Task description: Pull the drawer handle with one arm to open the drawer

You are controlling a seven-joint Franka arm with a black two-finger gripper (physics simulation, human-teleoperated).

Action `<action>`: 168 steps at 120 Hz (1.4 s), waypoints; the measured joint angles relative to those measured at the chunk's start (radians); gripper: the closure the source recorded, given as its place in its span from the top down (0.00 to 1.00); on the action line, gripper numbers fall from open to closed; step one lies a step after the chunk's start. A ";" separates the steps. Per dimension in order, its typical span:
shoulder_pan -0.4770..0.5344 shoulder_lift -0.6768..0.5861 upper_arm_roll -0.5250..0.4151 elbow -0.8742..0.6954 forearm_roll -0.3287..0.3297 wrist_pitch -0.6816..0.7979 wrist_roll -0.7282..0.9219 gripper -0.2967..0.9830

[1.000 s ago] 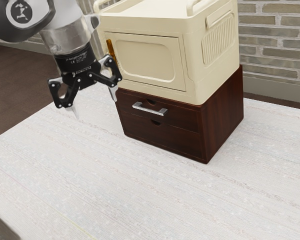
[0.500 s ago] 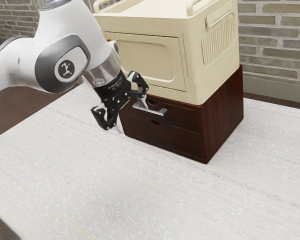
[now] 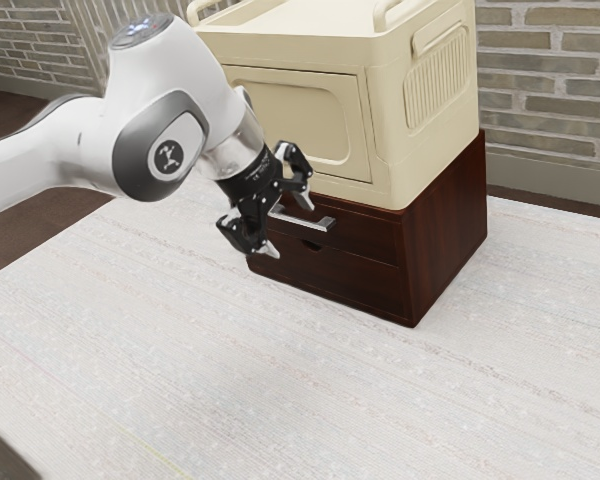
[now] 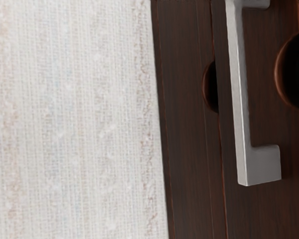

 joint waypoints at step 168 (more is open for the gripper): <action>0.061 0.150 -0.001 0.096 -0.019 0.096 -0.044 0.50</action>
